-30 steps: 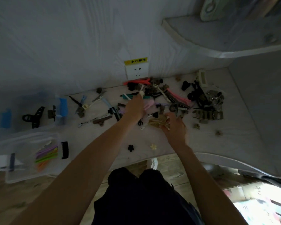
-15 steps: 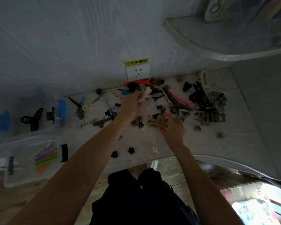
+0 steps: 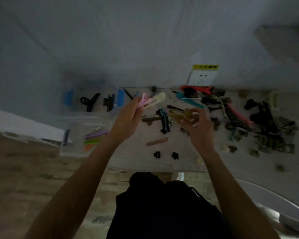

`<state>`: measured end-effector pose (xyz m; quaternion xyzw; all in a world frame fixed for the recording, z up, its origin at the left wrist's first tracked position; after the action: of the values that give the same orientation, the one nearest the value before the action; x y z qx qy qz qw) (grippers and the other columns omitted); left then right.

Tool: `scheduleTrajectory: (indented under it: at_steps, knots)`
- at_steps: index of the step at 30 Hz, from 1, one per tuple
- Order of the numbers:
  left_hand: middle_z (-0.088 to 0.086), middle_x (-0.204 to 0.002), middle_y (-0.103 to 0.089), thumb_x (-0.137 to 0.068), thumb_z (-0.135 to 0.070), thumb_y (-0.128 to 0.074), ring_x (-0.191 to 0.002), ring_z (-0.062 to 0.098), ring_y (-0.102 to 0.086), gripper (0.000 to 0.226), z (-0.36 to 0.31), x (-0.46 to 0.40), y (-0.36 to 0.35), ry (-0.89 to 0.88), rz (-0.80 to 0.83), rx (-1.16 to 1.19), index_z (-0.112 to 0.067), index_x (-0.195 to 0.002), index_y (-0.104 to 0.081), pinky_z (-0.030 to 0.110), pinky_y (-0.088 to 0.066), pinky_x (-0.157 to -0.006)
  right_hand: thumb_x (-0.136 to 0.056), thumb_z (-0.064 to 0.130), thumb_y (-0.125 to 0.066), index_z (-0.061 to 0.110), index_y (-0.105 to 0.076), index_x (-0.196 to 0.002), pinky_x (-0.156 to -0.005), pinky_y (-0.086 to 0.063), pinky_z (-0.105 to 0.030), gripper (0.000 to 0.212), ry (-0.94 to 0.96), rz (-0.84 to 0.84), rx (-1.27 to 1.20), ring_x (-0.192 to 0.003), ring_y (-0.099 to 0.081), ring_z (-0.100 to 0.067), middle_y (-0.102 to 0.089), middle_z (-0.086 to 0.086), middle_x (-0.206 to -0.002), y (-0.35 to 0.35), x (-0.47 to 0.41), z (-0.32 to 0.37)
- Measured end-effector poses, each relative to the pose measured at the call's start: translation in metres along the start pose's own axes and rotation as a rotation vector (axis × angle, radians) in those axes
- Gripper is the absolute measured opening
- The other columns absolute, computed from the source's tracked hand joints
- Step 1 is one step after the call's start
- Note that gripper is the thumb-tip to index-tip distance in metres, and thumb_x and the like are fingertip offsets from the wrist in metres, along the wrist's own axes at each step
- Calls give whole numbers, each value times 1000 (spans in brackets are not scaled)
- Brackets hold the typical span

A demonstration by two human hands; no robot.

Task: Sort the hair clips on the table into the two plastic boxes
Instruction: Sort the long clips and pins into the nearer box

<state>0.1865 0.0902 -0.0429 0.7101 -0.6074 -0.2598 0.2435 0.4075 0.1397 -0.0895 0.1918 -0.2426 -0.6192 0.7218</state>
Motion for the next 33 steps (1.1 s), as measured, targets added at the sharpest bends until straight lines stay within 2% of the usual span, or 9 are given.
scheduleTrajectory:
  at_steps: [4,6,9,12,15,20,23,29,33]
  knots:
    - [20,-101,-64,-89,-29,-29,-87,30,-60,49,50,61,45,58,31,-236,0,-121,-54,33,-43,-78,-81,34,-69,16,-51,-114,-67,-44,-27,42,96,135,-14,-81,-57,-13,-59,5,-92,-47,0,40]
    - [21,-99,-66,-87,-29,-32,-85,35,-63,48,79,84,63,66,49,-368,0,-115,-58,40,-47,-77,-80,33,-69,16,-51,-113,-64,-46,-20,41,127,175,-41,-77,-57,-10,-62,3,-92,-66,1,57]
    - [18,-98,-67,-88,-37,-32,-87,36,-65,50,119,107,84,182,26,-524,-4,-113,-60,43,-49,-78,-80,30,-70,18,-51,-109,-59,-42,-7,37,149,202,-103,-70,-54,-2,-62,2,-89,-90,-3,82]
    - [14,-112,-62,-82,-54,-20,-103,34,-58,69,141,111,89,356,135,-569,-14,-127,-54,44,-40,-91,-79,30,-71,20,-51,-106,-67,-47,-23,35,221,199,-112,-74,-57,-9,-62,3,-88,-108,-7,107]
    - [8,-126,-57,-78,-60,-15,-117,29,-51,76,143,108,88,363,200,-504,-20,-130,-52,38,-34,-100,-77,29,-73,15,-52,-108,-65,-41,-21,39,310,177,-79,-77,-57,-10,-62,3,-89,-126,-17,138]
    - [4,-101,-67,-87,-32,-48,-94,24,-60,33,132,106,110,53,-210,-476,-16,-111,-63,34,-48,-79,-78,32,-72,15,-50,-111,-68,-47,-30,43,459,267,54,-79,-60,-16,-65,0,-93,-168,-36,184]
    - [7,-108,-64,-84,-20,-57,-102,23,-53,31,133,96,127,-24,-410,-516,-13,-113,-60,32,-42,-88,-81,30,-69,14,-53,-114,-68,-43,-31,40,562,400,276,-84,-58,-21,-65,-6,-97,-205,-43,195]
    - [3,-107,-66,-88,-28,-47,-103,25,-57,30,152,81,126,83,-298,-512,-17,-111,-62,33,-35,-95,-81,-6,-54,13,-49,-129,-87,-41,-30,52,704,580,407,-112,-54,-30,-56,-15,-127,-251,-57,191]
    - [2,-105,-68,-86,-22,-47,-105,22,-58,28,150,78,126,90,-348,-488,-17,-107,-65,31,-27,-104,-89,0,-49,9,-45,-133,-99,-39,-32,46,646,485,263,-116,-51,-26,-52,-14,-132,-223,-53,188]
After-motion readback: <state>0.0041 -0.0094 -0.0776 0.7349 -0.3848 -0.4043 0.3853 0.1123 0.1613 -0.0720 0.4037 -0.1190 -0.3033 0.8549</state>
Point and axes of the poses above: each hand's wrist, its own x-axis away from the middle knuckle, its own y-axis out of the back of the hand, z = x × y, the point moved 4 cm from there along -x, towards the middle knuckle
